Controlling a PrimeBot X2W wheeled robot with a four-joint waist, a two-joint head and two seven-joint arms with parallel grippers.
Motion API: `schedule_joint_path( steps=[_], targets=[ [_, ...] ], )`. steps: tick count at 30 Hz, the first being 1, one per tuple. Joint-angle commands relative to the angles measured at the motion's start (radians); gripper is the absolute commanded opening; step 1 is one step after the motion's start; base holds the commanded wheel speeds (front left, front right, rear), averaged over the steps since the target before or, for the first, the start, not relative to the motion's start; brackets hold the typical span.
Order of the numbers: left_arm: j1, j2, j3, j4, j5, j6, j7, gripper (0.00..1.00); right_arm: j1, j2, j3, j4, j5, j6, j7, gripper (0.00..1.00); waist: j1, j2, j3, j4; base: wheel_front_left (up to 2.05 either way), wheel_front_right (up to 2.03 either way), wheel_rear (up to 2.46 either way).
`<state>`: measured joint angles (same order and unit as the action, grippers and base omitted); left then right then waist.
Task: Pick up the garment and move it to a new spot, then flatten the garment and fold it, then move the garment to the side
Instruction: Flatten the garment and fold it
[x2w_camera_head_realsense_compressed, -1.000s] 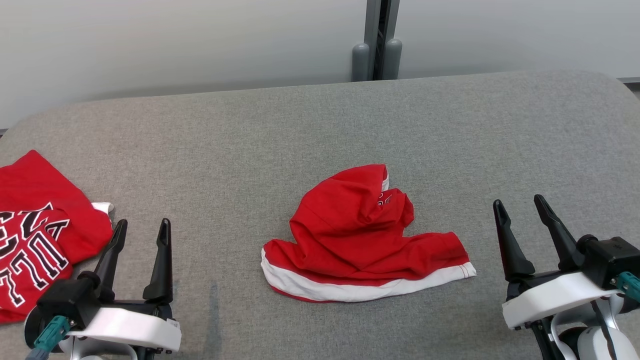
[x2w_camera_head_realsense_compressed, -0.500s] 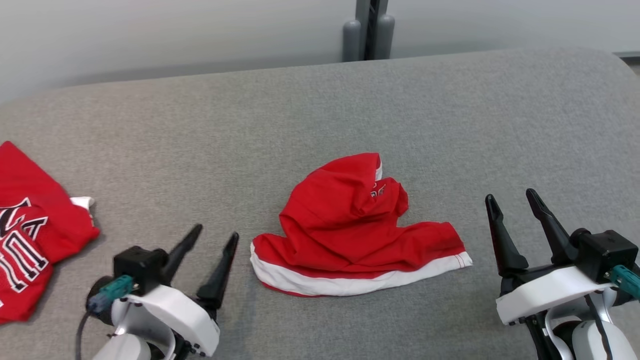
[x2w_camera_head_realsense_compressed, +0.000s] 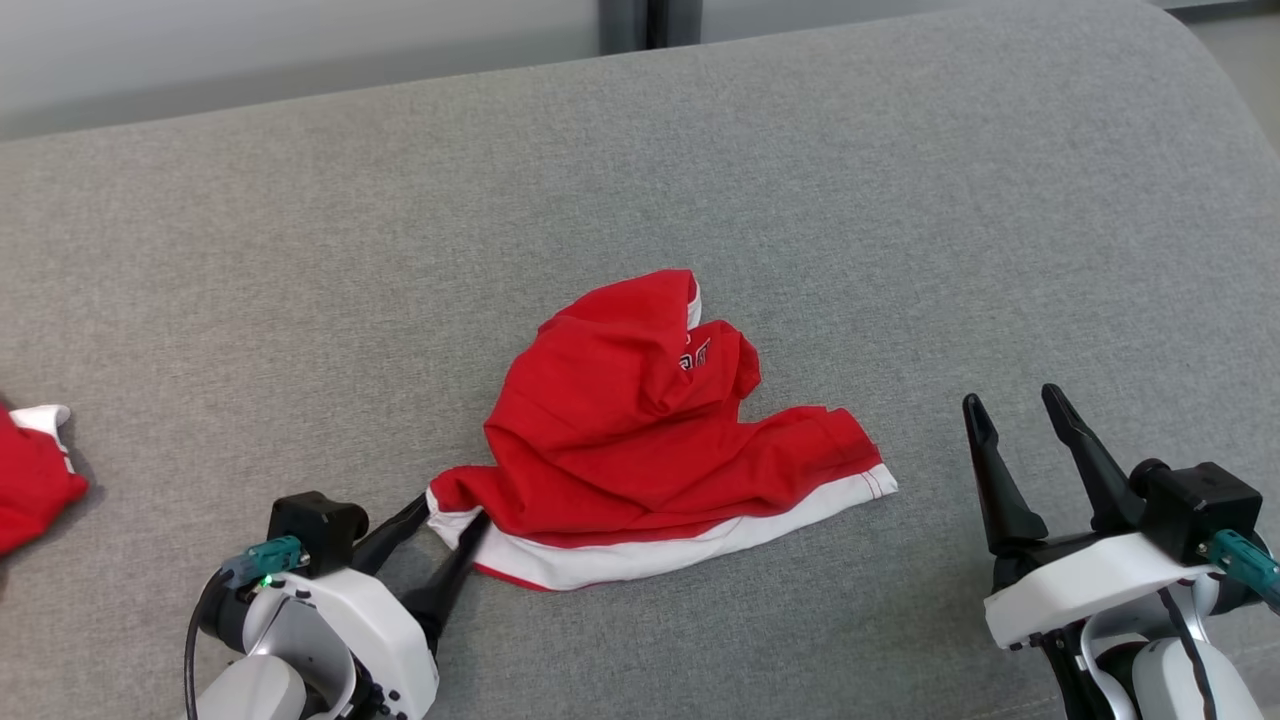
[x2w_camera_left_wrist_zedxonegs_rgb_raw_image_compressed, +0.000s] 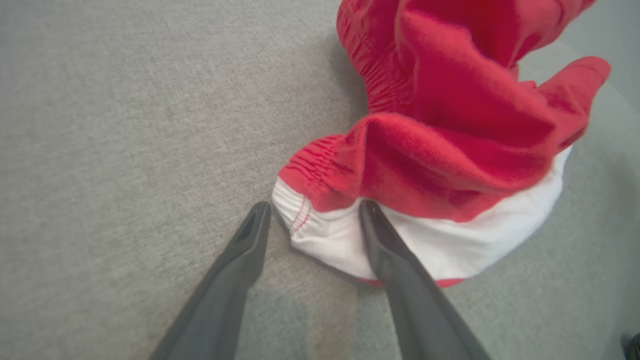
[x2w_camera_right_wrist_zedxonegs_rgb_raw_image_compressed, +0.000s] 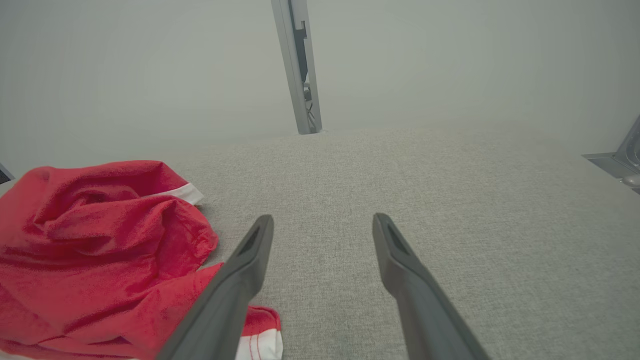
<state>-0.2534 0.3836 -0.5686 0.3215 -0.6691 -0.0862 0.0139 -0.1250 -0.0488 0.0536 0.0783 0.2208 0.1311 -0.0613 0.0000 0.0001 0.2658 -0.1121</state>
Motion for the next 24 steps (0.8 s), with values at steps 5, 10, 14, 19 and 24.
schedule_joint_path(
  steps=[5,10,14,19,24],
  targets=[
    [-0.023,0.006,-0.010,0.007,-0.004,-0.010,-0.006,0.00,0.006,-0.006,0.007,0.026,-0.018,-0.001,0.030,1.00,0.0000,-0.0001,0.014,-0.004,0.00,0.00,0.00],
    [-0.036,0.004,-0.019,-0.014,-0.001,-0.012,0.001,0.00,-0.021,-0.028,0.078,0.097,-0.010,-0.001,0.059,1.00,0.0000,-0.0001,0.026,0.016,0.00,0.00,0.00],
    [-0.048,-0.003,-0.024,-0.037,0.001,-0.007,0.003,0.00,-0.055,-0.042,0.142,0.202,0.013,-0.001,0.064,1.00,0.0000,-0.0001,0.033,0.042,0.00,0.00,0.00],
    [-0.040,-0.007,-0.026,-0.070,-0.008,-0.001,0.005,0.00,-0.086,-0.047,0.198,0.327,0.045,-0.001,0.068,0.00,0.0000,-0.0001,0.041,0.067,0.00,0.00,0.00],
    [-0.018,-0.001,-0.001,-0.145,-0.027,0.027,-0.005,0.00,-0.101,-0.071,0.210,0.316,0.072,-0.001,0.024,0.00,0.0000,-0.0001,0.040,0.070,0.00,0.00,0.00]
  ],
)
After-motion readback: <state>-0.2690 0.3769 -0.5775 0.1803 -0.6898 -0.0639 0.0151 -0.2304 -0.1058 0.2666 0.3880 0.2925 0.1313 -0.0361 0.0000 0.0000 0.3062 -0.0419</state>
